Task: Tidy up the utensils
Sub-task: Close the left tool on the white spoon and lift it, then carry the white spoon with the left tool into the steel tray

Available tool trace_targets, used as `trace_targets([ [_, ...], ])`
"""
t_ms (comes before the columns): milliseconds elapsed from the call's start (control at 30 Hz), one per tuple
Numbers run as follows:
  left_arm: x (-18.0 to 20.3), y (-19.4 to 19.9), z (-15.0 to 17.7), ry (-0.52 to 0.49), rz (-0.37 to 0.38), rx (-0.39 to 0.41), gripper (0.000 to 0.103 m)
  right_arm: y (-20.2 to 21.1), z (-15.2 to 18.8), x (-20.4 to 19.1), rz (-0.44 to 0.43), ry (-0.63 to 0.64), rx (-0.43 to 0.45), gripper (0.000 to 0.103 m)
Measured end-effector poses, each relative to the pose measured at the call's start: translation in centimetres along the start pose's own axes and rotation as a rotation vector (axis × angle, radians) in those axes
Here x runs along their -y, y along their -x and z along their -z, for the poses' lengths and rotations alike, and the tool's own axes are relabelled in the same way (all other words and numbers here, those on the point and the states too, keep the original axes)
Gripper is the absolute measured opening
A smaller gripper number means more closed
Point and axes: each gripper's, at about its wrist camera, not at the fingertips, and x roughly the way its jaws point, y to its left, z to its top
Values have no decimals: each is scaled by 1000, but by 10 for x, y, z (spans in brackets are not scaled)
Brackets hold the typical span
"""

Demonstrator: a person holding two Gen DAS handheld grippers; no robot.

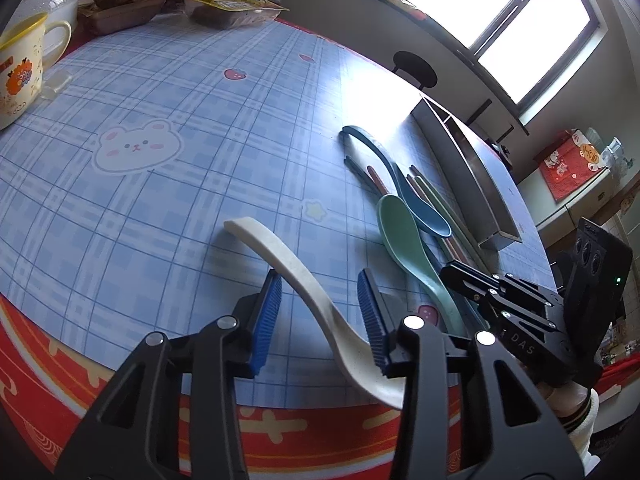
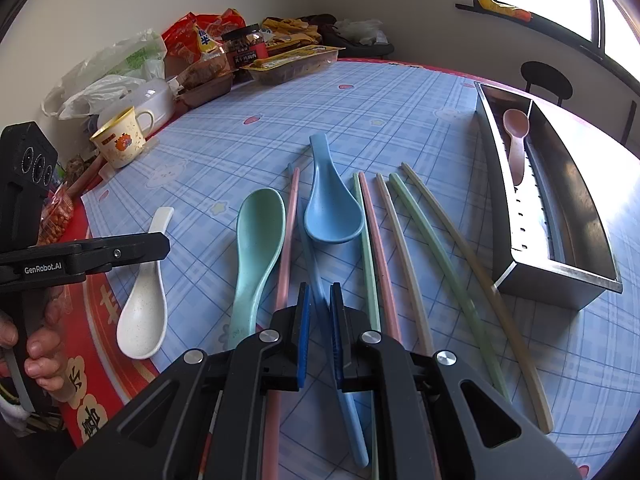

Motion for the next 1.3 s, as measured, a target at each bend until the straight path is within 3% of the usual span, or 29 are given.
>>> trace_targets([
  [367,4,-6,-3,-53,-48,17,38,0,0,0,9,-1,-1,10],
  [467,3,-7,-3,-68,-79,26,27,-1,0,-1,16,4,-4,10],
  [667,-6,-8,-3,-55,-18,34,20,-2,0,-3,30,16,-7,10],
  [833,3,-9,1,-116,11,35,11,-5,-1,-8,54,42,-11,10],
  [1133,9,-1,9,-152,46,71,11,-9,-3,-21,117,108,-13,9],
  [1300,9,3,11,-158,58,91,11,-4,-2,-20,96,100,10,6],
])
